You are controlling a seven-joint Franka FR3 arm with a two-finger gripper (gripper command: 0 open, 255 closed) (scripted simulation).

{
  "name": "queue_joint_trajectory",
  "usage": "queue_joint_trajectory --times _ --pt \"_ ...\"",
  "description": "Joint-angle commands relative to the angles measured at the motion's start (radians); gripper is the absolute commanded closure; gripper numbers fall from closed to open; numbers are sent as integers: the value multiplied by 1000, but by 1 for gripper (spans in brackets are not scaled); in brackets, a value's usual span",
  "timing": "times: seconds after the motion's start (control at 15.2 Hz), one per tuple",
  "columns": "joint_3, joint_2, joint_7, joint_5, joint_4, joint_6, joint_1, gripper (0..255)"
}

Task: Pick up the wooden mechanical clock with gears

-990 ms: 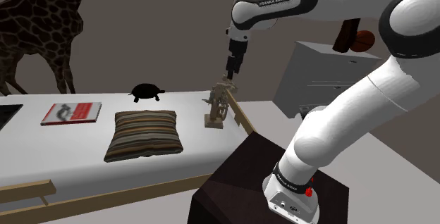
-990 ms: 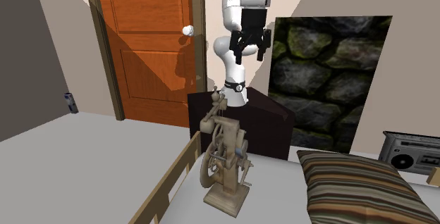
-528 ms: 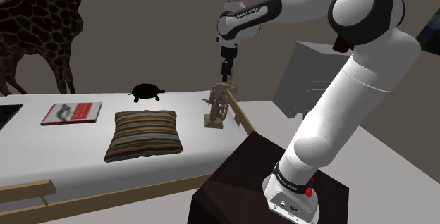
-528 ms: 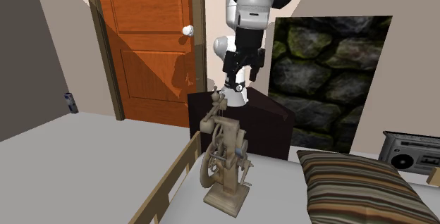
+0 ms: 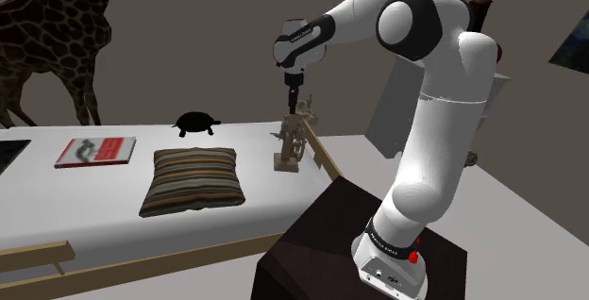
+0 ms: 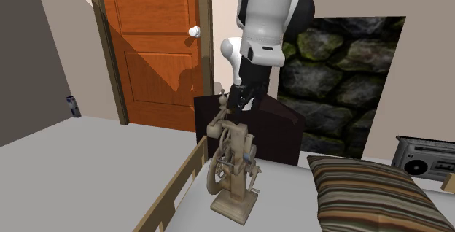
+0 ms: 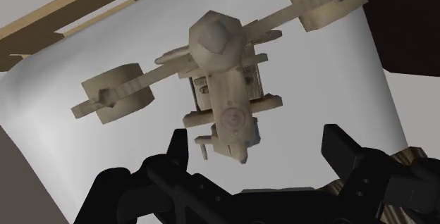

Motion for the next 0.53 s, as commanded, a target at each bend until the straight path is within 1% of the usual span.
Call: queue_joint_trajectory --times 0.0,0.46 --pt "4 52 -34 7 50 2 -8 0" --pt "11 106 -34 22 15 89 -16 0"
